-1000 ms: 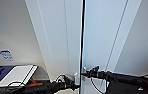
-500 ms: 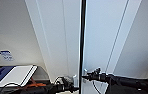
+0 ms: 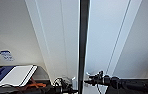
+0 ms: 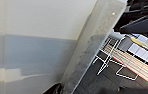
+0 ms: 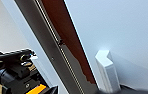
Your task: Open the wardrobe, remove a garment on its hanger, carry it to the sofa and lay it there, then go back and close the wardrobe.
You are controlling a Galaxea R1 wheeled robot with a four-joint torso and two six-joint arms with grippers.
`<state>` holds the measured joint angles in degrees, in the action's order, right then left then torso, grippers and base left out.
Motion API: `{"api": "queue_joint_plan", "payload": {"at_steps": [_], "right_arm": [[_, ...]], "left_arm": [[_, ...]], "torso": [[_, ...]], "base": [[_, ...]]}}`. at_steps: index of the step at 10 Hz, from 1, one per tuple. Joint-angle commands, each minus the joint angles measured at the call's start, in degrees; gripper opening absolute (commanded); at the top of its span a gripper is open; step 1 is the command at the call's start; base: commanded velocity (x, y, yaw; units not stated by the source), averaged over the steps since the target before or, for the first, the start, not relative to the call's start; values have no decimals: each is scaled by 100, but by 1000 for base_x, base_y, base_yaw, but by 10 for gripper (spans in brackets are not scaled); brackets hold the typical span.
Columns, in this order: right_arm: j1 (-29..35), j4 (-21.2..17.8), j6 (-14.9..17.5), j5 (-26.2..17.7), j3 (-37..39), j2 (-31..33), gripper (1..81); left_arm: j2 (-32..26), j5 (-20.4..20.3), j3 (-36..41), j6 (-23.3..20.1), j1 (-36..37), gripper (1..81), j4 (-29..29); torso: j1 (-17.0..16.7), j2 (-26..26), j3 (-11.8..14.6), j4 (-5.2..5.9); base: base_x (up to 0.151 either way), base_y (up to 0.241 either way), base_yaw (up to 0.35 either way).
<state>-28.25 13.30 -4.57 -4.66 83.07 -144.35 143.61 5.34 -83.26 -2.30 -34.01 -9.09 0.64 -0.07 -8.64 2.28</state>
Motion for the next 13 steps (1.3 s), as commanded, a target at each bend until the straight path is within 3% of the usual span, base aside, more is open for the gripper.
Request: {"api": "queue_joint_plan", "payload": {"at_steps": [1, 13], "right_arm": [[174, -56, -184, -616, -1223, -343, 811], [-81, 32, -184, -536, -1777, 456, 811]], "left_arm": [[126, -42, 1390, -33, 470, 811, 39], [-937, -94, 2366, -77, -5, 811, -216]], "torso": [[0, 0, 0, 0], [0, 0, 0, 0]], "base": [[0, 0, 0], [0, 0, 0]]}}
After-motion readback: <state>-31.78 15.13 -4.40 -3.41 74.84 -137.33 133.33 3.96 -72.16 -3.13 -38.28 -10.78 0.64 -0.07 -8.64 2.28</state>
